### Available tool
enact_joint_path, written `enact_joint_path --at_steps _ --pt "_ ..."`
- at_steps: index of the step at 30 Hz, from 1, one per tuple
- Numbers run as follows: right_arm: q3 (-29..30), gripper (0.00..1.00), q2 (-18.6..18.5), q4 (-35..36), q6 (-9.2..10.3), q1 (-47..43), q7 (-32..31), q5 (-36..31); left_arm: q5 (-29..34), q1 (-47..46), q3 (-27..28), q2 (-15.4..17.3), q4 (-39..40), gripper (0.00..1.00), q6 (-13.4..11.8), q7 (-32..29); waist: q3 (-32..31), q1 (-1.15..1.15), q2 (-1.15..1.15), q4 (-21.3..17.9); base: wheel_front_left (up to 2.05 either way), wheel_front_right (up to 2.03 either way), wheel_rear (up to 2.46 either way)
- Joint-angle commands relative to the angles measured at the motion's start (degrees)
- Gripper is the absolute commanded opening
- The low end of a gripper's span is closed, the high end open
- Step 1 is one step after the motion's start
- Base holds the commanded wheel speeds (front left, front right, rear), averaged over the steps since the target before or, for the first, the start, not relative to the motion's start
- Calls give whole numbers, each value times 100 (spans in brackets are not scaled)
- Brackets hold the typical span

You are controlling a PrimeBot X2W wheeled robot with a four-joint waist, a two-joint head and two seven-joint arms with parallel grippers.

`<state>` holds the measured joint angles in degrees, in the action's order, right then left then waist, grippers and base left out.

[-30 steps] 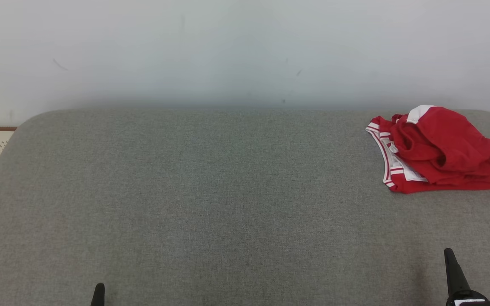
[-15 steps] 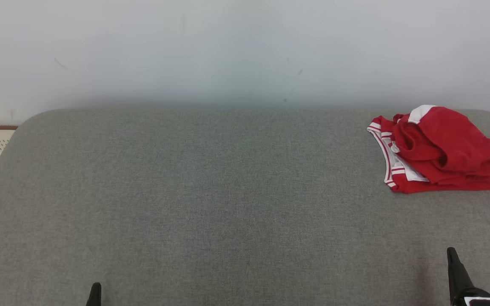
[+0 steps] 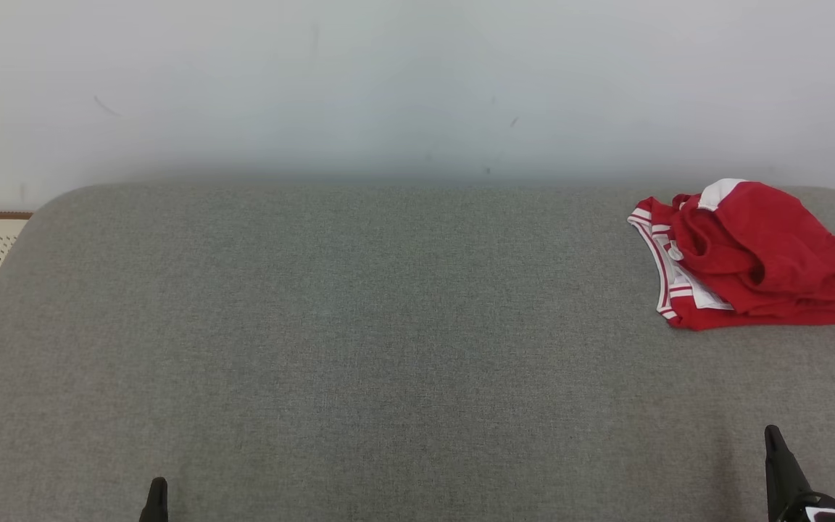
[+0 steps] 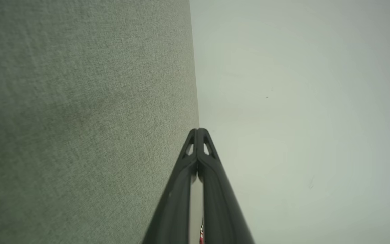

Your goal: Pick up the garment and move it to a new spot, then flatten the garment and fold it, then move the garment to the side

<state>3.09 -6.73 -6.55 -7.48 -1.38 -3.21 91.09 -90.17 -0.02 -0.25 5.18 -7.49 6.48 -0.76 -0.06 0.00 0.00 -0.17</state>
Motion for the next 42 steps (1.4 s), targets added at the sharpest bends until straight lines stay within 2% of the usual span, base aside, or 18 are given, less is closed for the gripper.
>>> enact_joint_path --at_steps 1,14,42 --pt "23 0 -29 -14 -2 76 -28 124 -120 -38 39 11 -29 0 36 -34 1 0 0 2 0 0 0" --pt "88 0 -18 -106 -2 88 -118 630 -550 -65 100 -9 -75 0 122 -137 12 0 0 17 0 0 0" --pt "165 0 53 -110 -2 97 -183 523 -474 -62 143 -49 -76 0 122 -169 11 0 0 17 0 0 0"
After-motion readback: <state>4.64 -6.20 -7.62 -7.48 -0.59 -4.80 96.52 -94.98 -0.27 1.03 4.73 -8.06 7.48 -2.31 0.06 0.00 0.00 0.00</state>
